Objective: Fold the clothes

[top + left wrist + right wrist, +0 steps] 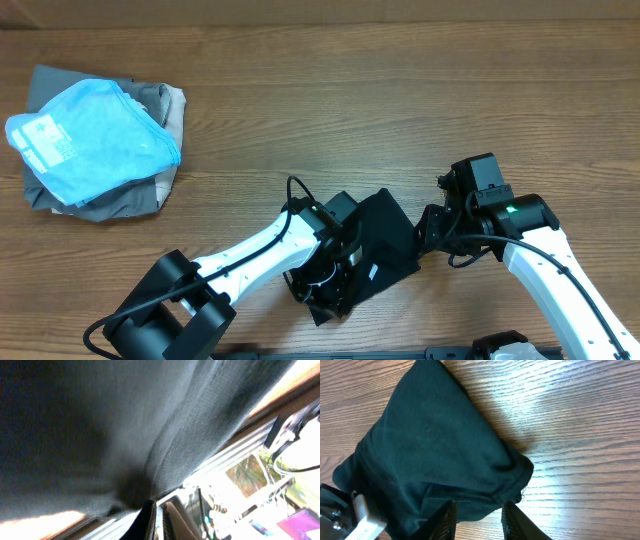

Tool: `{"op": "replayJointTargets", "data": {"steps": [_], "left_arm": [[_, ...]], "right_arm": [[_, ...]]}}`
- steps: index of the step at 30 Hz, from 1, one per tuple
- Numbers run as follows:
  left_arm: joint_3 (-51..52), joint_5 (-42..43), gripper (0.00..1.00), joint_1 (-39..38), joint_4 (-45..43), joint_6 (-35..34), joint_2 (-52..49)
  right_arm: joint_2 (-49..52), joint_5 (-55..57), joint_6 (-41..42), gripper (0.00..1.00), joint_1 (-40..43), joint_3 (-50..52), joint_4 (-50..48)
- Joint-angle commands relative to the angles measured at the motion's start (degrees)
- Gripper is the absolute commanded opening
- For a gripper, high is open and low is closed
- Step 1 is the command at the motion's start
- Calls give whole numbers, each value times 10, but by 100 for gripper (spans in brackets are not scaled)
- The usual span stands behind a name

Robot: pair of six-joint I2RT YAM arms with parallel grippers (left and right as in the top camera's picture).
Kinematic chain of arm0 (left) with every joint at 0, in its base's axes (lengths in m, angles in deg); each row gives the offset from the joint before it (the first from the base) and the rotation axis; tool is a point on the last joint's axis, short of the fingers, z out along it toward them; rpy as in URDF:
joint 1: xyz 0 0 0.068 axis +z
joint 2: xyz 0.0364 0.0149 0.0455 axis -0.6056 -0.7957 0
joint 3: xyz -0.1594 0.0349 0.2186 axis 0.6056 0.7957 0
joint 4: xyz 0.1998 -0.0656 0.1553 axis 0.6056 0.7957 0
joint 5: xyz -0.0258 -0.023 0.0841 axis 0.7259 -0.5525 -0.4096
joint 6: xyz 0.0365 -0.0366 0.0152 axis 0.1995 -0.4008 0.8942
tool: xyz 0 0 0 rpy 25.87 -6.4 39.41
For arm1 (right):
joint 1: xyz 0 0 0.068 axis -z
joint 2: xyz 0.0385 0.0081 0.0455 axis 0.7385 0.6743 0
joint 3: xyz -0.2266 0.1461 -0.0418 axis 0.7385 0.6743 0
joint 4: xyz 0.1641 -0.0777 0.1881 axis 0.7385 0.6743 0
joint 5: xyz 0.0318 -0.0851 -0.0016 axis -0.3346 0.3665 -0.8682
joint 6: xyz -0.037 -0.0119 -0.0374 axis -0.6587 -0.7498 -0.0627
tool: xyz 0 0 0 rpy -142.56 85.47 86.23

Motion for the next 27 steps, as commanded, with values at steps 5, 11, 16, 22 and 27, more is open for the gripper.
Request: {"op": "replayJointTargets", "data": {"steps": [5,11,16,22,27], "left_arm": [[-20,-50,11,73,59,54,50],[-50,-99,17,168,51,56,70],[-56,-99,20,225,47,71,70],[-56,-99,39,240,36,77,70],[-56,-108,64,240,-14,77,69]], "right_arm": [[3,-57,-7,33,-4,-12,-21],[68,-145,-46,33,-59,2,-107],[167,-144,-69,23,-76,2,-75],[210,-37,-35,17,-73,1,31],[181,-4,-12,16,-73,-3,43]]}}
